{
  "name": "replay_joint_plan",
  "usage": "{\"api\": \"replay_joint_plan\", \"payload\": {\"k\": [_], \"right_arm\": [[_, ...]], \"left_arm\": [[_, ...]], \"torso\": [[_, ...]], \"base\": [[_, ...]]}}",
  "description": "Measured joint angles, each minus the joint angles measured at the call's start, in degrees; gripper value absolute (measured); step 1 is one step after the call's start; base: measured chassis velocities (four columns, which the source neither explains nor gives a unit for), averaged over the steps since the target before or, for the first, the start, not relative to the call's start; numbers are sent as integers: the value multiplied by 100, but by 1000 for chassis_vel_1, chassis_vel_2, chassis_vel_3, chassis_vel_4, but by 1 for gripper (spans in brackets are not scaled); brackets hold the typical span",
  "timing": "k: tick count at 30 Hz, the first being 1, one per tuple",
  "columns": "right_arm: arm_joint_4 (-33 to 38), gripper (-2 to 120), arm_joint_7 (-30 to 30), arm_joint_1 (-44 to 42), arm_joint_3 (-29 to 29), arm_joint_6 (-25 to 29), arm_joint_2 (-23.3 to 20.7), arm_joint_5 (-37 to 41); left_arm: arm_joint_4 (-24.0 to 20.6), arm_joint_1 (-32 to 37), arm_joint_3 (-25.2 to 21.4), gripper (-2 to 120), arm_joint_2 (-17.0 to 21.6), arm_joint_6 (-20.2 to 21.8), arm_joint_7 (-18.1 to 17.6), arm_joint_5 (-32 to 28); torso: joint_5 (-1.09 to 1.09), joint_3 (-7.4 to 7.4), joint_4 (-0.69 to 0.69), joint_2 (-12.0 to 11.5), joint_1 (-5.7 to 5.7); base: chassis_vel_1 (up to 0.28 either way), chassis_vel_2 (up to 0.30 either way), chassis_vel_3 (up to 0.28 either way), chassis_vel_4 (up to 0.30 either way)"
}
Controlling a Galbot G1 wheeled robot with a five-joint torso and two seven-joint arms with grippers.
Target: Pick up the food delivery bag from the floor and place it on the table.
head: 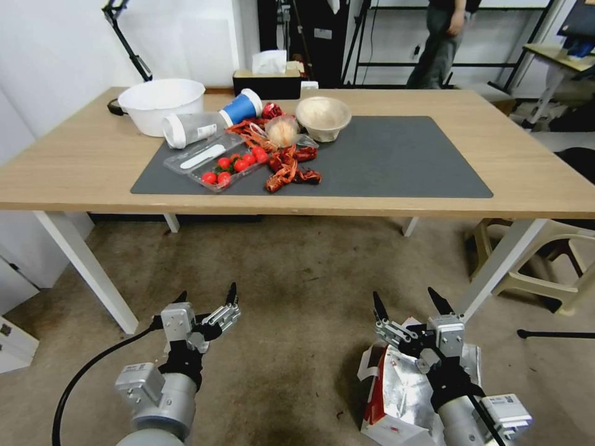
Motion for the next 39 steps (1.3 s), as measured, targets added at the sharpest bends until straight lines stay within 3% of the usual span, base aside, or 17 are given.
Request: {"api": "replay_joint_plan", "payload": {"k": [10,39], "right_arm": [[33,100,12,-7,0,15,0,-29],[143,100,-20,-130,62,70,0,-63]], "left_arm": [[-1,12,-3,100,-17,-16,26,26],[48,36,-4,100,-29,-87,136,136]], "torso": [[1,-142,0,-230,-88],[1,-764,0,-1189,-426]], "base": [[0,0,0,0],[0,0,0,0]]}}
